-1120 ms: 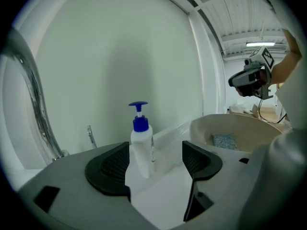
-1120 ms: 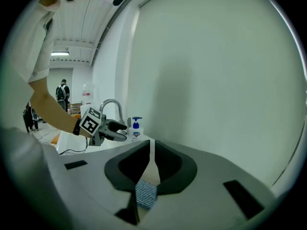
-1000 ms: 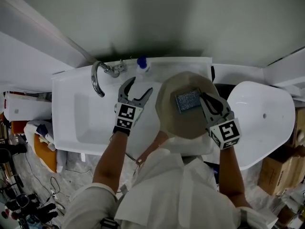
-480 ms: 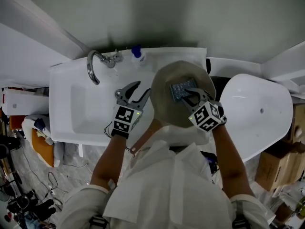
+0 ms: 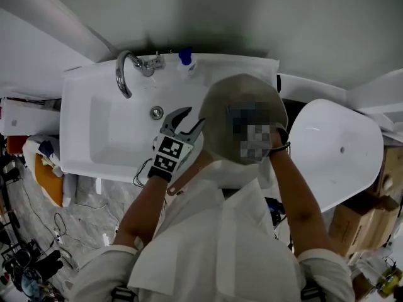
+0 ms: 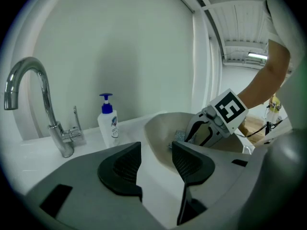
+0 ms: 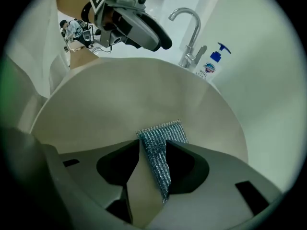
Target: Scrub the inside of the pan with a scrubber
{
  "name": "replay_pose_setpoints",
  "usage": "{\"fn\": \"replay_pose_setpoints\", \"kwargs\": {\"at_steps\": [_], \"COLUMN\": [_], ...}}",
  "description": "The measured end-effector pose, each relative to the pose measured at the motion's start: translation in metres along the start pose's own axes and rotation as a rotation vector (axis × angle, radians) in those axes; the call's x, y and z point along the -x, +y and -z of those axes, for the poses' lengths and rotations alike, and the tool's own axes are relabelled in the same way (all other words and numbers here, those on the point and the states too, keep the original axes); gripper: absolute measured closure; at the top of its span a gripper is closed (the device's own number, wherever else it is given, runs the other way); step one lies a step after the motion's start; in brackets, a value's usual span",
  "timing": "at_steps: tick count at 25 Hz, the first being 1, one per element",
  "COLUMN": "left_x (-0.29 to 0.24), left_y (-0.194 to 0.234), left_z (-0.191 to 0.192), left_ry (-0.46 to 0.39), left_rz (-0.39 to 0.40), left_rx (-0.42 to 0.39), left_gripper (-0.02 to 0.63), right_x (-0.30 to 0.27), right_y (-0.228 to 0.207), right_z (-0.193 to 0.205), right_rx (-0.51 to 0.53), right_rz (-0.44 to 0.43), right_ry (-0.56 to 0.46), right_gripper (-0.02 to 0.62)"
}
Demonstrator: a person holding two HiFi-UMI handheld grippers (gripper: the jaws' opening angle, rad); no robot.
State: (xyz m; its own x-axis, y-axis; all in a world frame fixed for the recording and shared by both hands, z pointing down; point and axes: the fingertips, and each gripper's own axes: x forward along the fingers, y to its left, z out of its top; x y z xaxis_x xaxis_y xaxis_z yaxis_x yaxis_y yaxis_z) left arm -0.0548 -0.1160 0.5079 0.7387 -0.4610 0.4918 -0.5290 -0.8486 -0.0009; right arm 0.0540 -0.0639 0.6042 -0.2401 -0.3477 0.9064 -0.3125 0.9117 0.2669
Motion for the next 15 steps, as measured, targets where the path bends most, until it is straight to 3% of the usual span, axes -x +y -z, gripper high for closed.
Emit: {"fn": "replay_pose_setpoints", "kwargs": {"at_steps": [4, 8, 10, 15], "left_x": [-0.006, -0.012, -0.015, -0.02], "left_y": [-0.003, -0.008, -0.012, -0.017], "left_z": [0.008, 0.017, 0.02, 0.02], "left_ry": [0.02, 0.036, 0.056, 0.07], "left_rz": [0.017, 0.045, 0.061, 0.085], "left_rx": [0.025, 0.071, 0.073, 0.066], "left_gripper": [0.399, 0.399, 0.399, 0.423], "right_x": [-0.011, -0.014, -0.016, -0.016], "right_y": [-0.002, -0.012, -0.019, -0.044], "right_z": [0.001, -0.004, -0.006, -0.012], "right_rx": [-0.005, -0.079, -0.151, -0.444], "right_rz": [0.012, 0.031, 0.051, 0.121], "right_ry": [0.014, -0.018, -0.039, -0.117], "right_gripper": [0.44, 0.453, 0.471, 0.52]}}
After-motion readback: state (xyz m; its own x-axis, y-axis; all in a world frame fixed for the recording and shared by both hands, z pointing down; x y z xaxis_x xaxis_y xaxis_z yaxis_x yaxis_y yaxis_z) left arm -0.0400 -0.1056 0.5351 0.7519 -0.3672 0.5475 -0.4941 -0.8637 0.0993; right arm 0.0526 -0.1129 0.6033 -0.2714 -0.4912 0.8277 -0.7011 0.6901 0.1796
